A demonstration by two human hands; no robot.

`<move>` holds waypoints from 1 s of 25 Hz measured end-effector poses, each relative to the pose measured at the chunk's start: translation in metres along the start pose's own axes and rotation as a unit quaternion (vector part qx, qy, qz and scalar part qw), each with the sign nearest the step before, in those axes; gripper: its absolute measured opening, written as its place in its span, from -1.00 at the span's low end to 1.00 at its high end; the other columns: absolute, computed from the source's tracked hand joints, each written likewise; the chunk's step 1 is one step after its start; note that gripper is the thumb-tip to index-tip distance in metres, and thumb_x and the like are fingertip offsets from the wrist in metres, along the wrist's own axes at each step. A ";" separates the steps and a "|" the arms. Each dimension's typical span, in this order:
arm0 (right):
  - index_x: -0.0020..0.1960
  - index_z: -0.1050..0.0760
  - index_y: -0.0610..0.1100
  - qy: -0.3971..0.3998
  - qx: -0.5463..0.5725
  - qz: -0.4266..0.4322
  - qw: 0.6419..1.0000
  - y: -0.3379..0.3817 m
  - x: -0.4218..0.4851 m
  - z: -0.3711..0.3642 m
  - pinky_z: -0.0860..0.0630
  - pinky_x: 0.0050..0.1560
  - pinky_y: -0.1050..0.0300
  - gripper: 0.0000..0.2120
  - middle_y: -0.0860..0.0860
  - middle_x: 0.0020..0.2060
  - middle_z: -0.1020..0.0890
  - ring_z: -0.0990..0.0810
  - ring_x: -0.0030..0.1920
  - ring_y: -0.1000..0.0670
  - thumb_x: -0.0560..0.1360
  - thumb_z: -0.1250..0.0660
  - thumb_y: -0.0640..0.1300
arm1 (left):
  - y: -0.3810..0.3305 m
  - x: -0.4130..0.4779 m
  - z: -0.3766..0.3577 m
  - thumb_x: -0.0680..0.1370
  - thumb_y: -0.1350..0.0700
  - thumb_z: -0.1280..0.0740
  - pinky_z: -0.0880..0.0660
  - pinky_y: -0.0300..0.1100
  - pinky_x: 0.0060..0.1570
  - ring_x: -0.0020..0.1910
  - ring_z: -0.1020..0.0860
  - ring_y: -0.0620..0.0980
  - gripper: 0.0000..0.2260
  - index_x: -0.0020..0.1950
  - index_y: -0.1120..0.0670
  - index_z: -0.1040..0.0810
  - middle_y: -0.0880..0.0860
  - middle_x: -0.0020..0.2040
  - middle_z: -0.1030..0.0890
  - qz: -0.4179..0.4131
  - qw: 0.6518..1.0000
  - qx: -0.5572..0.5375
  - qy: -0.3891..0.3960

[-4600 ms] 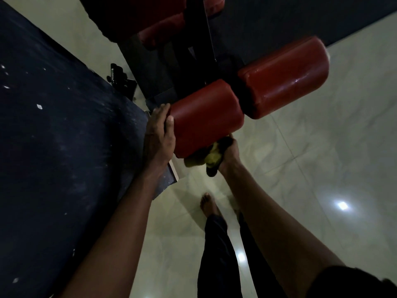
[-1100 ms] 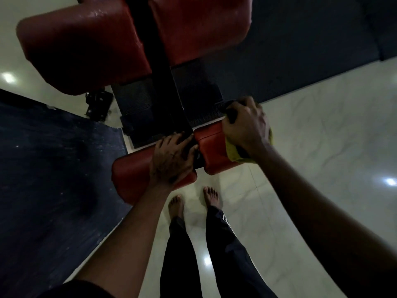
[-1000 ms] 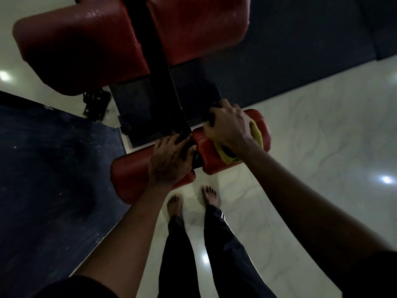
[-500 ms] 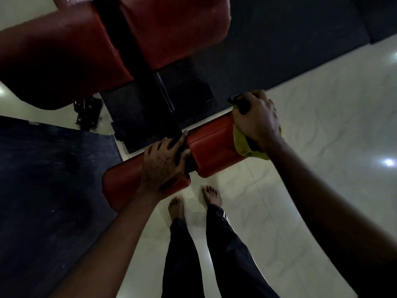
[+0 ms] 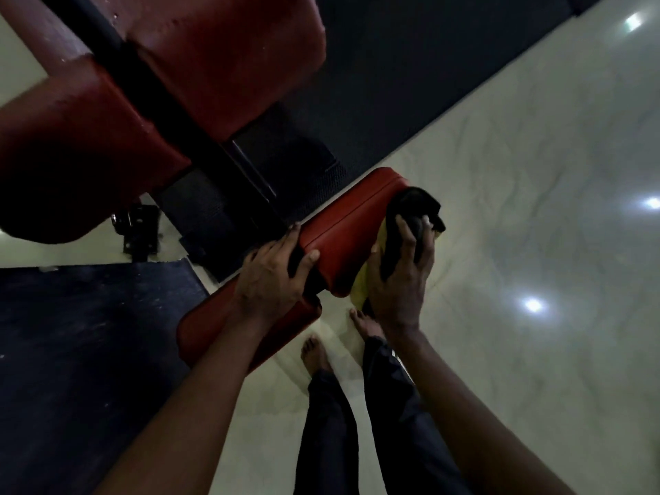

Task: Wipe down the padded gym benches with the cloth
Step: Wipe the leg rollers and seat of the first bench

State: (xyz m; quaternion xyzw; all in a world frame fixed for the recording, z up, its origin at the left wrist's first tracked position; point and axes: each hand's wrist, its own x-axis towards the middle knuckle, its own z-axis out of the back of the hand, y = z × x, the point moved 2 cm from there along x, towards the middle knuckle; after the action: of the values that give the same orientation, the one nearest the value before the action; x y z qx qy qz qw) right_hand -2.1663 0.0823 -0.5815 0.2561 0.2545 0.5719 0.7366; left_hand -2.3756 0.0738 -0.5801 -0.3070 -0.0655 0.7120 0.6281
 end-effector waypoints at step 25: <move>0.35 -0.40 -0.01 -0.040 0.516 -0.404 0.754 -0.052 0.009 -0.034 -0.60 0.21 -0.03 -0.73 -0.11 0.24 -0.60 -0.63 0.17 -0.08 0.69 -0.21 0.02 | -0.068 0.057 -0.012 0.58 -0.36 0.03 -0.21 0.10 0.50 0.51 -0.28 0.17 -0.25 0.63 0.09 -0.10 0.19 0.57 -0.26 -0.037 0.998 -0.008 0.043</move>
State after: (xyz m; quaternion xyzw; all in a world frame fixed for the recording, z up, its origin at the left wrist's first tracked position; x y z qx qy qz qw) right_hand -2.1501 0.0829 -0.6415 0.4935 0.5611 -0.0075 0.6645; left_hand -2.3127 0.1373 -0.5772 -0.3401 -0.0555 0.6738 0.6536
